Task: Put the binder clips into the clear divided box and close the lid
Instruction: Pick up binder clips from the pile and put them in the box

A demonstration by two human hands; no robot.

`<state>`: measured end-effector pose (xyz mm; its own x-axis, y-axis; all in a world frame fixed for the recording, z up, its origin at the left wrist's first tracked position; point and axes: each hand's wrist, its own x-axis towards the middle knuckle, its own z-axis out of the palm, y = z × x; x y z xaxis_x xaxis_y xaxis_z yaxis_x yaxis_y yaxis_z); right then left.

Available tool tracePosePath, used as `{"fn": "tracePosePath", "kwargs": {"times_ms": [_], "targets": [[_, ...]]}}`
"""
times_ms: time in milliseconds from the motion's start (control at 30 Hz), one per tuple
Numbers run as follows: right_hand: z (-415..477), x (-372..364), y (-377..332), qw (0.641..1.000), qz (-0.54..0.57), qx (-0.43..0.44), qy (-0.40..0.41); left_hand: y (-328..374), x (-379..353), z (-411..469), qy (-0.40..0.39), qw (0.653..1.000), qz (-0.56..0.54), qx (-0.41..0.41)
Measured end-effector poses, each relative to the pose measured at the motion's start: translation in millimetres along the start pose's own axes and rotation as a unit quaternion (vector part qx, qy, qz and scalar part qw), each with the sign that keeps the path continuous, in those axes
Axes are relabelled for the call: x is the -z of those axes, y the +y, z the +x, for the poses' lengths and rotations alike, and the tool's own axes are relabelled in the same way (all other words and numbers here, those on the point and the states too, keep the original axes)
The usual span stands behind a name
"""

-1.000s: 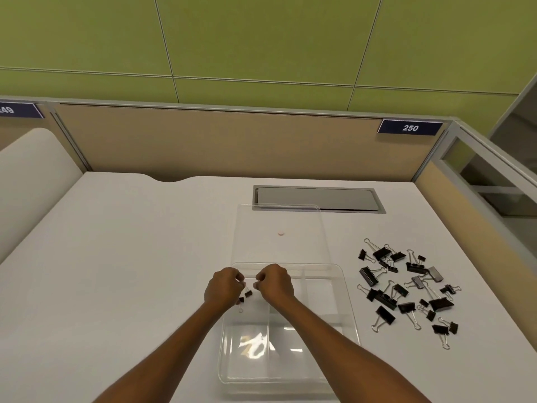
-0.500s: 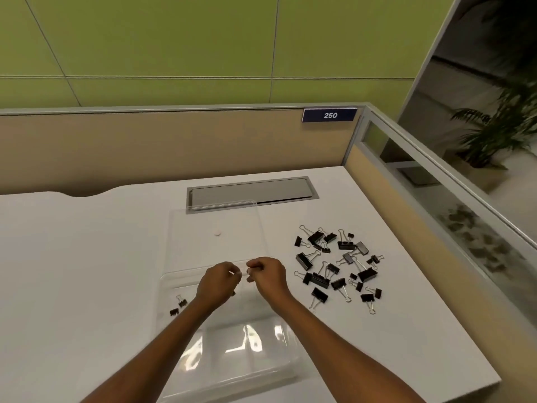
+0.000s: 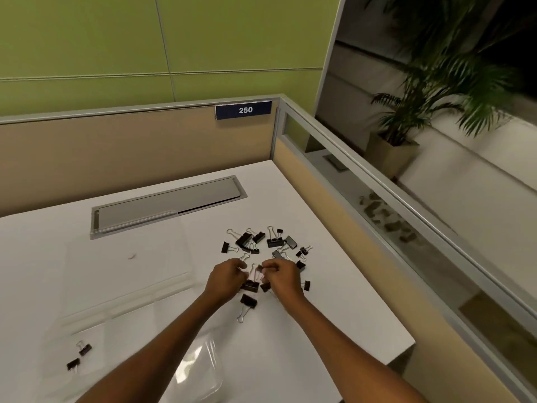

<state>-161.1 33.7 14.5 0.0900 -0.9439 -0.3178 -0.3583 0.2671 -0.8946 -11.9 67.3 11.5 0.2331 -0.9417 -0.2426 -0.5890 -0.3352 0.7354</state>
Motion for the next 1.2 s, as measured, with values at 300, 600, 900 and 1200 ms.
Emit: {"fn": "tracePosePath", "kwargs": {"times_ms": [300, 600, 900, 1200], "targets": [[27.9, 72.8, 30.8, 0.997, 0.004, -0.027, 0.069, 27.7, -51.5, 35.3, -0.019, 0.997, 0.052, -0.049], [61.8, 107.0, 53.2, 0.995, -0.023, -0.033, 0.097, 30.5, -83.6, 65.3, -0.029, 0.992, 0.107, -0.061], [93.4, 106.3, 64.0, 0.987, -0.151, 0.012, 0.053, 30.4, -104.3, 72.6, 0.005, 0.950, 0.273, -0.148], [117.1, 95.8, 58.1, 0.931, -0.342, 0.128, -0.002, 33.5, -115.8, 75.9, -0.009, 0.922, 0.344, -0.176]]}}
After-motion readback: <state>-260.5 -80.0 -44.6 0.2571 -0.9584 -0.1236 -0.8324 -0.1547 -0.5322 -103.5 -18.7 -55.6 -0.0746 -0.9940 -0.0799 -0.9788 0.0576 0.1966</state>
